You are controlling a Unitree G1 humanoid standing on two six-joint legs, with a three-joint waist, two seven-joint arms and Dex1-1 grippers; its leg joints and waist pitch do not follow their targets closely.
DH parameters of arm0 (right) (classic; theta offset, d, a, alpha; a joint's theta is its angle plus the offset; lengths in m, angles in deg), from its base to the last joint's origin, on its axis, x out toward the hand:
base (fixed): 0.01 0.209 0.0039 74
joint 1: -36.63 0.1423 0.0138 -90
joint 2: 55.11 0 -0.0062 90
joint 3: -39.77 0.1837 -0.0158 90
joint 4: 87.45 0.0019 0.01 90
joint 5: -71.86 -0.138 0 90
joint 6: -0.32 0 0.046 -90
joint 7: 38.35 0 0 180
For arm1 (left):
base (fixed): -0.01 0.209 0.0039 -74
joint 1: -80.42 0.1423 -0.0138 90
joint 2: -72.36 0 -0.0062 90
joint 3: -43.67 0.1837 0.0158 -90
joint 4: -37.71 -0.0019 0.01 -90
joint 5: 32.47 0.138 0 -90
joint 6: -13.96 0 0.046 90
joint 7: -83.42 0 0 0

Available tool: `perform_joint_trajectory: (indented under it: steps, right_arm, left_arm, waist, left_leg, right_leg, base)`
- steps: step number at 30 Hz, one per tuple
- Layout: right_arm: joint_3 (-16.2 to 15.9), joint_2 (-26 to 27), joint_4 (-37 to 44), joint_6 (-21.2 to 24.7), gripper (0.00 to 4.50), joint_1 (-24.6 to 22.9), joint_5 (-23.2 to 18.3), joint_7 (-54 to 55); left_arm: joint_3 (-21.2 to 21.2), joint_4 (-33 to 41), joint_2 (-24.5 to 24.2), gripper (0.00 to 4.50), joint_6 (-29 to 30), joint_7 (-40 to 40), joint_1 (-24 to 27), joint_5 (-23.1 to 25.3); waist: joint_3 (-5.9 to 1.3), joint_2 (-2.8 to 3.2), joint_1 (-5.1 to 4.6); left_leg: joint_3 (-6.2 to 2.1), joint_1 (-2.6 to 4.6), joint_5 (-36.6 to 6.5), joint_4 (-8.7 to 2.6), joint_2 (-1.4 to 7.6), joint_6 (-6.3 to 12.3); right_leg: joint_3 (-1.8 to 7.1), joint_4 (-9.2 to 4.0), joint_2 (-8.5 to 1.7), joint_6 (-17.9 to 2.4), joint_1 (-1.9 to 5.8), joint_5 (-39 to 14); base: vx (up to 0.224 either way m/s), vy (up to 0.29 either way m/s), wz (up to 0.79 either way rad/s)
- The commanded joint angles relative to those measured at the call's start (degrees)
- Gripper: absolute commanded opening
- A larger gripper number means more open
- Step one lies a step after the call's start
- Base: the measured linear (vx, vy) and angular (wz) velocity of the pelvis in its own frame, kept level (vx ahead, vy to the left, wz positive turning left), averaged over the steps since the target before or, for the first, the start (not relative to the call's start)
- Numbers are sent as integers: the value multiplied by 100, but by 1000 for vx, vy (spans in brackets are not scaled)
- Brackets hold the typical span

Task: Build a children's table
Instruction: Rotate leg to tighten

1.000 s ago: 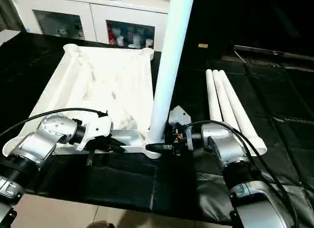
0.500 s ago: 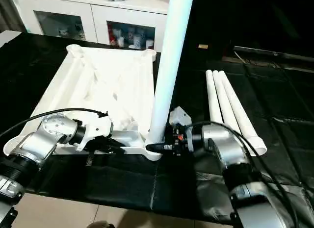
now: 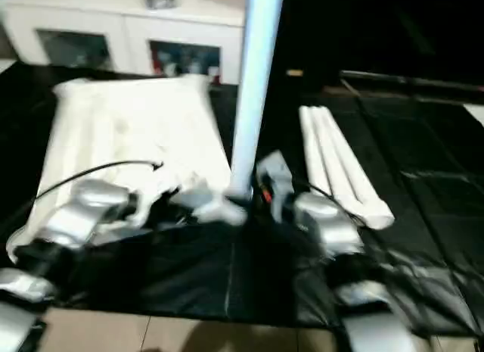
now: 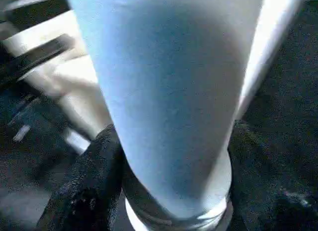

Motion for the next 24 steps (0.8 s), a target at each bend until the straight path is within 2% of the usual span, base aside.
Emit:
perform_joint_trajectory:
  steps: [1,3,4,5,8,9,12,14,16,20,24]
  right_arm:
    - [-90,589,-700,485,265,77,-171,632]
    - [115,842,-1041,497,261,329,-294,1196]
    - [129,933,-1189,456,259,461,-241,1401]
    - [91,997,-1298,407,259,565,-153,1519]
    - [-38,1059,-1380,240,259,665,99,1541]
    - [-8,1073,-1368,140,328,645,199,1546]
    - [-21,1052,-1396,-12,335,622,269,1482]
    - [3,1043,-1462,-55,369,634,257,1495]
    - [-26,963,-1517,-238,378,602,316,1538]
    - [-5,766,-1486,-577,410,487,467,1337]
    - [-23,474,-1178,-801,431,257,497,1003]
  left_arm:
    - [-348,472,554,0,288,710,-206,-374]
    - [-367,671,745,0,499,964,-203,-320]
    - [-336,806,846,0,620,1062,-191,-264]
    - [-294,921,921,0,702,1138,-177,-201]
    - [-77,1034,920,0,662,1220,-127,70]
    - [7,959,840,0,591,1292,-108,186]
    - [43,955,753,0,578,1330,-75,227]
    - [54,985,715,0,603,1347,-57,241]
    - [60,1013,625,0,609,1311,-16,253]
    - [86,957,468,0,452,1164,40,320]
    - [122,842,300,0,162,960,59,302]
  waist:
    - [-280,23,-3]
    - [-308,32,-25]
    - [-332,10,-22]
    - [-345,16,-20]
    - [-367,29,-15]
    - [-365,7,6]
    - [-342,30,0]
    - [-329,33,-5]
    - [-324,54,-14]
    - [-339,63,-23]
    - [-353,54,6]
  left_leg:
    - [-160,41,-1683,-447,284,-213]
    - [-134,51,-1448,-422,281,-175]
    - [-111,36,-1225,-390,267,-96]
    - [-97,18,-956,-372,257,1]
    - [-80,-10,-583,-334,244,198]
    - [-71,-11,-500,-326,249,306]
    - [-70,4,-673,-346,268,293]
    - [-75,20,-904,-368,281,193]
    - [-86,25,-1052,-386,291,80]
    - [-80,22,-959,-373,283,64]
    - [-80,12,-765,-350,286,225]
  right_leg:
    - [207,-536,-502,-1123,161,-1724]
    - [204,-510,-467,-1176,144,-1259]
    - [200,-483,-453,-1244,172,-818]
    - [192,-445,-435,-1306,188,-350]
    - [175,-395,-418,-1379,217,348]
    - [165,-379,-427,-1396,228,547]
    - [154,-413,-433,-1412,209,311]
    - [153,-443,-441,-1384,206,-53]
    - [156,-457,-446,-1349,199,-291]
    - [157,-436,-433,-1356,204,-25]
    - [143,-401,-430,-1393,231,425]
  base:
    - [0,0,0]
    - [0,0,0]
    - [0,0,0]
    - [0,0,0]
    - [0,0,0]
    - [0,0,0]
    - [0,0,0]
    - [0,0,0]
    - [0,0,0]
    - [0,0,0]
    - [0,0,0]
